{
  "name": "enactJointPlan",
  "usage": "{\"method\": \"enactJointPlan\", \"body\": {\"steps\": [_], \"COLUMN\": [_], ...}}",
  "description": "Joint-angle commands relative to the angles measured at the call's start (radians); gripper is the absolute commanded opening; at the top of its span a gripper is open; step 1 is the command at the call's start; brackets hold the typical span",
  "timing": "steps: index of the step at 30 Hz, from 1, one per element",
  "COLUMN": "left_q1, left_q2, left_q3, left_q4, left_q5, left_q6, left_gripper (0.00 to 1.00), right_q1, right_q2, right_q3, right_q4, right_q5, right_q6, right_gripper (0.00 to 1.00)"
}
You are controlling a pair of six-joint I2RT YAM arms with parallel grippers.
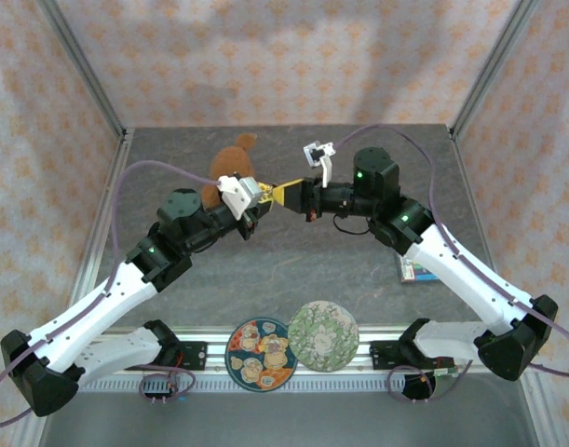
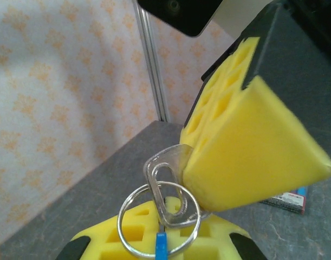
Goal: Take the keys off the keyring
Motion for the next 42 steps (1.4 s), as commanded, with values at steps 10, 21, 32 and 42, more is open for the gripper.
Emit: {"method": "enactJointPlan", "body": {"steps": [10,21,32,42], "left_q1": [0.007,0.006,0.006,-0.01], "left_q2": [0.006,-0.071,-0.051,-0.029], "left_q3": [0.021,-0.091,-0.089,-0.094], "left_q4": [-0.02,0.082,0.165,0.228], "left_q5": [0.012,0.031,0.073,0.061], "left_q6": [-0.067,0.005,0.056,0.08], "left_gripper": [0.05,0.47,0.59,0.45], "right_q1": [0.006,-0.01,-0.009,-0.013], "right_q2": [-0.019,-0.046,-0.047,-0.061], "right_q3": [0.027,0.037,0.035,0.024], "right_q4": [-0.024,-0.021,-0.001,0.018], "right_q5": [0.011,-0.027,-0.053,-0.052], "right_q6": [-0.006,0.019,0.039,0.047], "right_gripper": [0.0,0.0,0.0,0.0]}}
